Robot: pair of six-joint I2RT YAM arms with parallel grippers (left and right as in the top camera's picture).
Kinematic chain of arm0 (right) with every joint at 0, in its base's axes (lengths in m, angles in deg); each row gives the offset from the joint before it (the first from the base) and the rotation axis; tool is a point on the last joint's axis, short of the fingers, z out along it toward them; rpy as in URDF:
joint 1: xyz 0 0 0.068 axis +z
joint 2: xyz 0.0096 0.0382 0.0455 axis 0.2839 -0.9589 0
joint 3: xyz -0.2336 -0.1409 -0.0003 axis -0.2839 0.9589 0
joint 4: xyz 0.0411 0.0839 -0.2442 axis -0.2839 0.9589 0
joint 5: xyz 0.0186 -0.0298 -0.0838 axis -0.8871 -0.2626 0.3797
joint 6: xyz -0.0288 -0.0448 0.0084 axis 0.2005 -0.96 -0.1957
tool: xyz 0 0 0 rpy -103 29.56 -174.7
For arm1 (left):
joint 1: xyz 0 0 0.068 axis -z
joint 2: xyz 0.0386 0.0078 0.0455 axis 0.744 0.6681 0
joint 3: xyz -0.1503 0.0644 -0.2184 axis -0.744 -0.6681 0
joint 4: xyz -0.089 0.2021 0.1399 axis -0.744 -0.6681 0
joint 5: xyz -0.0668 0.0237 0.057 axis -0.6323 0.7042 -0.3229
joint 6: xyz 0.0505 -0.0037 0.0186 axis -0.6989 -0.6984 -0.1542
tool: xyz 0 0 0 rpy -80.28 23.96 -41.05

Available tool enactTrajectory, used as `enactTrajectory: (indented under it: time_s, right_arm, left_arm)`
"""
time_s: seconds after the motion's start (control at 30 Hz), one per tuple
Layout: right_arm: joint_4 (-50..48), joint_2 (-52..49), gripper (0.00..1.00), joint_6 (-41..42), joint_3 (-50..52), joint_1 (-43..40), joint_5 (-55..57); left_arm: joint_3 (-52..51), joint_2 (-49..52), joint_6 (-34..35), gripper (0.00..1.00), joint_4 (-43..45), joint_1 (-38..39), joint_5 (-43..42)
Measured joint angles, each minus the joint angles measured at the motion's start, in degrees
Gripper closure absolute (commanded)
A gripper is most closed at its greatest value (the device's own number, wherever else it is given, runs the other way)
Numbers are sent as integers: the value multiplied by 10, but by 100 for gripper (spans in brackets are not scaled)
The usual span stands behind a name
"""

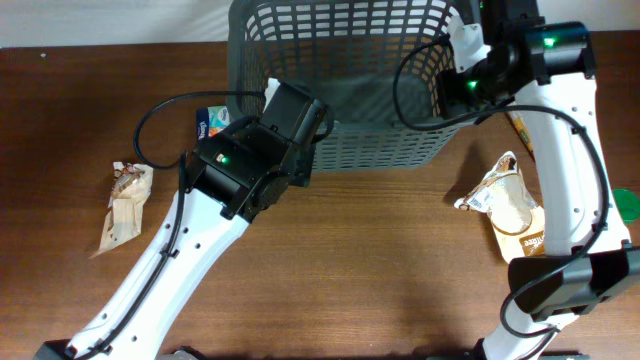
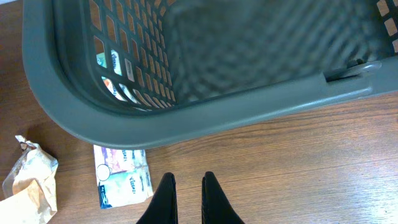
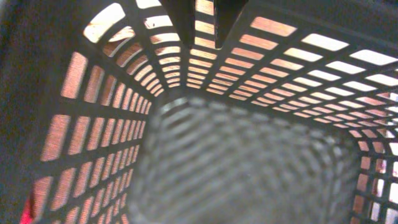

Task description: Pack container

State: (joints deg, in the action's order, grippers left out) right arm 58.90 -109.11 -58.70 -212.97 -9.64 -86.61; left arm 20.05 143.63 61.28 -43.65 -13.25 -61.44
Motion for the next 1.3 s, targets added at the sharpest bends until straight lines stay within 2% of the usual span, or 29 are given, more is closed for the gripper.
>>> enactTrajectory:
  time_s: [0.57, 1.3]
  right_arm:
    - [15, 0, 96, 0, 0, 19, 26]
    - [18, 0, 96, 0, 0, 19, 39]
  left_arm:
    - [0, 0, -4, 98, 10, -2, -1]
    - [0, 21, -4, 98, 4, -24, -68]
